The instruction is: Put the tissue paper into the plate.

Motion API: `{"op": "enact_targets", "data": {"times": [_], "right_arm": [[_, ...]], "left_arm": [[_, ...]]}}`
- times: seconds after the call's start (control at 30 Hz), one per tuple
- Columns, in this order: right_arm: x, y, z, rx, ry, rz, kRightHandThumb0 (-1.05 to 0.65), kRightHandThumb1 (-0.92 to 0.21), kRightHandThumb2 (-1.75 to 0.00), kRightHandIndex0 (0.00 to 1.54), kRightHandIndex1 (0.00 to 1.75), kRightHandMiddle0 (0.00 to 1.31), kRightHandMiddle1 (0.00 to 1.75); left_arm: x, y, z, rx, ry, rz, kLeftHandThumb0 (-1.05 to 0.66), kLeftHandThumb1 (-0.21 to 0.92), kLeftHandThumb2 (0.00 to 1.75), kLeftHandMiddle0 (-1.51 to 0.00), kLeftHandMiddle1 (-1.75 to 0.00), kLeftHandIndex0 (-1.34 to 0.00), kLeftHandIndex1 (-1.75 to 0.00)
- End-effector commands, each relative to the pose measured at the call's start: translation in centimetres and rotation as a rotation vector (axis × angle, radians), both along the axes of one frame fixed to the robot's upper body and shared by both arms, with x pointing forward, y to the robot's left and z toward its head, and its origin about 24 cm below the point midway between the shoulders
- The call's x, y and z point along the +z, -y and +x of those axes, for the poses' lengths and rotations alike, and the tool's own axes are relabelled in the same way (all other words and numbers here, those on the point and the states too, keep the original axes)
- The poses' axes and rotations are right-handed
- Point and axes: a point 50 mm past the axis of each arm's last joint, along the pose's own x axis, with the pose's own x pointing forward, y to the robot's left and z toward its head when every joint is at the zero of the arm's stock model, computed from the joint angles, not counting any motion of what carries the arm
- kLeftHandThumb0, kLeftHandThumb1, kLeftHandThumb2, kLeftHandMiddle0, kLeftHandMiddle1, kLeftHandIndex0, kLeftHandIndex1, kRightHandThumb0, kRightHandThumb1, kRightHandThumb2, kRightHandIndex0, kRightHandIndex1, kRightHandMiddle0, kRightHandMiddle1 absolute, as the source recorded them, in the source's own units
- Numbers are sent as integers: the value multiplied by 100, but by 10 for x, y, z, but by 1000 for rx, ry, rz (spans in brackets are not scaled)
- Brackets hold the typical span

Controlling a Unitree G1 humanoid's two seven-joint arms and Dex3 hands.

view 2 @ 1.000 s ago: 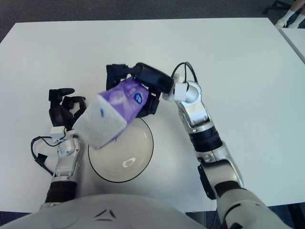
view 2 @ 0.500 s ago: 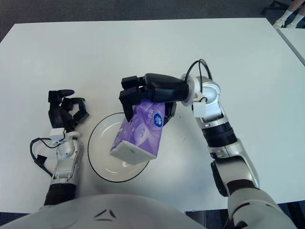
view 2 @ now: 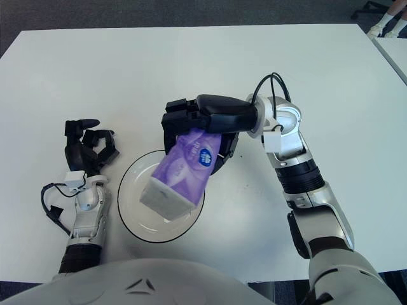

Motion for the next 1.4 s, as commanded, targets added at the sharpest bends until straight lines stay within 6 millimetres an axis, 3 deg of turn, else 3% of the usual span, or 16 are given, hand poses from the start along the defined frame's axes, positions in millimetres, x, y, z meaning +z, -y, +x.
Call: {"op": "enact_targets", "data": {"times": [0.0, 0.2, 0.77, 1.37], "right_arm": [[-1, 3, -1, 3, 23, 4, -91, -92, -88, 0, 6, 1, 17], [-5, 0, 1, 30, -18, 19, -103, -92, -90, 0, 0, 0, 1], [-3, 0, 6, 31, -82, -35, -101, -92, -70, 0, 0, 0, 0], [-2, 0, 8, 41, -162, -3, -98, -92, -70, 0, 0, 0, 0]], "left_arm": [[-36, 3, -18, 18, -205, -38, 0, 61, 87, -53, -141, -30, -175], [-39, 2, -19, 30, -215, -49, 0, 67, 78, -51, -140, -25, -175], [-44, 0, -19, 44, -239, -56, 0, 73, 68, -52, -135, -21, -175], [-46, 0, -19, 48, -236, -47, 0, 77, 64, -48, -140, -16, -175]]}}
